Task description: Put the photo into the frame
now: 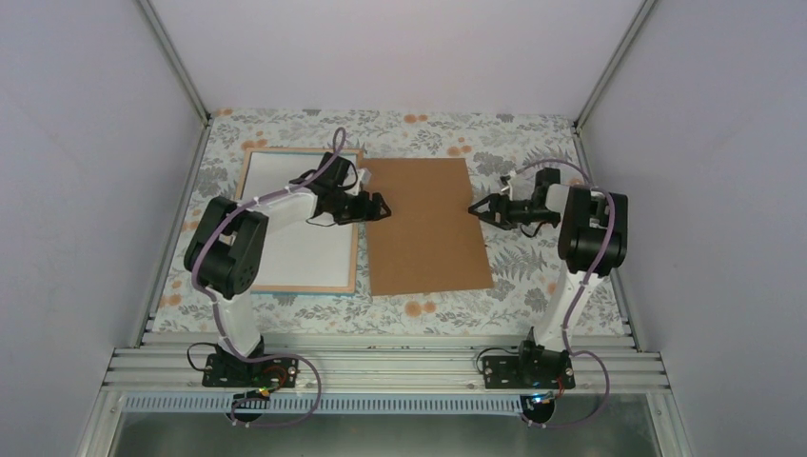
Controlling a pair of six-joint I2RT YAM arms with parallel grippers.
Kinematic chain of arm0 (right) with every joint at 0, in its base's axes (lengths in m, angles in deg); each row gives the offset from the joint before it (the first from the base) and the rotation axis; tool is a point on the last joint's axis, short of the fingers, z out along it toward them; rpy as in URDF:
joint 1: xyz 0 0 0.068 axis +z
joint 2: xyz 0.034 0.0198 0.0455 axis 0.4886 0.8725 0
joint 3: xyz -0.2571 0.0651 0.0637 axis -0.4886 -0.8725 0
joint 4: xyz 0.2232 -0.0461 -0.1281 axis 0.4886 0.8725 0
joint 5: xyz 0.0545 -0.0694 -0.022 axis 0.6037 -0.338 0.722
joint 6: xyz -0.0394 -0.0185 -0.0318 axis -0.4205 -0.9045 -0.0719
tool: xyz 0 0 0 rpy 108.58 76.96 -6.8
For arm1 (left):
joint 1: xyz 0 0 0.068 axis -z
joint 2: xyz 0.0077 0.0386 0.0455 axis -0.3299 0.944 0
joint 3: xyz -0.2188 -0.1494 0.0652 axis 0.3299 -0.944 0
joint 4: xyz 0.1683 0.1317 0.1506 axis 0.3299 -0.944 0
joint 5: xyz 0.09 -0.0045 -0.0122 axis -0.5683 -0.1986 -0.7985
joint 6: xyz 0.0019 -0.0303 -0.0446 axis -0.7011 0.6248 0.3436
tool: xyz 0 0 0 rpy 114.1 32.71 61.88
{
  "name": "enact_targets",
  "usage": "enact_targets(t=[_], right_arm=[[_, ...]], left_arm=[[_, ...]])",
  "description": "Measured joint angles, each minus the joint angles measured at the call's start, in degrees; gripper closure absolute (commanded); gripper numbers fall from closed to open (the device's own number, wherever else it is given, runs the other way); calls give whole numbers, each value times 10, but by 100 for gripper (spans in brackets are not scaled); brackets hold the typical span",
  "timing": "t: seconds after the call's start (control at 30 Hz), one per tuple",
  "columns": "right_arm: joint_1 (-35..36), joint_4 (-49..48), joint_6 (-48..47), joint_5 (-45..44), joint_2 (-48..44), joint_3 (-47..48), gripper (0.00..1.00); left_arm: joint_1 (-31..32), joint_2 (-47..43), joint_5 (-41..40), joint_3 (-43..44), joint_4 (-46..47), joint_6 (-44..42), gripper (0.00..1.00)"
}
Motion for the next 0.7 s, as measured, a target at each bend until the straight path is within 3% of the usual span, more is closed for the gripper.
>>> enact_targets(t=[0.33, 0.7], right_arm=[[44, -11, 0, 5, 12, 16, 18], [106, -16, 11, 43, 31, 18, 19]], left_arm=[[-38, -61, 6, -19, -23, -25, 10], [-118, -64, 2, -36, -43, -67, 11]])
